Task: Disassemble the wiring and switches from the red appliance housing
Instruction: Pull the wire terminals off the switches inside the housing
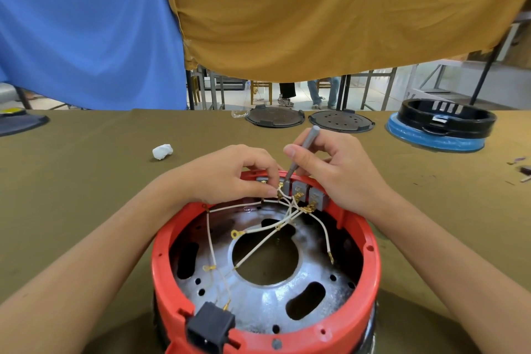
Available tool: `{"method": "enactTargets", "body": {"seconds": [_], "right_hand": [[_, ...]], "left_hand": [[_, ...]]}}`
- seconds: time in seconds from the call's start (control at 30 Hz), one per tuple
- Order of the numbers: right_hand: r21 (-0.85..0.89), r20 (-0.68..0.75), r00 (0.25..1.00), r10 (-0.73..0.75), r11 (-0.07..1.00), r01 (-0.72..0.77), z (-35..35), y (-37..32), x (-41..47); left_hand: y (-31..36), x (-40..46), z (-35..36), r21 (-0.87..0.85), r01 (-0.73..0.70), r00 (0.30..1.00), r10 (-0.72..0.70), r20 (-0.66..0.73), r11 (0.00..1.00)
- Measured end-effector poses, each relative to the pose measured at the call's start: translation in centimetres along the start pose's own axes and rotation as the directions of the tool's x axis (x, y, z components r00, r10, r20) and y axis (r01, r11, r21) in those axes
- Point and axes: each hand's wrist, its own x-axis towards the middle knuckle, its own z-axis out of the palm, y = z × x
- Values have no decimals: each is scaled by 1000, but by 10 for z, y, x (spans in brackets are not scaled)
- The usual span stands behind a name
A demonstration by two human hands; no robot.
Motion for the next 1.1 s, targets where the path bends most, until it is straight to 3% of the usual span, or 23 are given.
{"method": "enactTargets", "body": {"seconds": [0.23, 0.4, 0.63, 0.83, 0.97, 1.1], "right_hand": [[-31, 22, 1000, -18, 999, 19, 1, 2, 2], [154, 4, 986, 165, 974, -164, 5, 7, 11], [391, 58, 913, 404, 832, -393, 7, 16, 12], [376, 109, 920, 377, 841, -389, 9, 18, 8], [416, -38, 969, 245, 885, -207, 8, 17, 7], [290, -22, 993, 120, 951, -108, 7, 17, 6]], "left_hand": [[1, 1, 0, -3, -4, 1000, 3, -6, 1000], [-1, 0, 0, -18, 3, 1000, -3, 4, 1000], [-2, -1, 0, -31, -5, 1000, 5, 16, 1000], [-2, -1, 0, -49, -13, 1000, 14, 23, 999], [-3, -2, -1, -60, -16, 1000, 18, 25, 998], [-3, -2, -1, -63, -4, 1000, 6, 26, 998]]}}
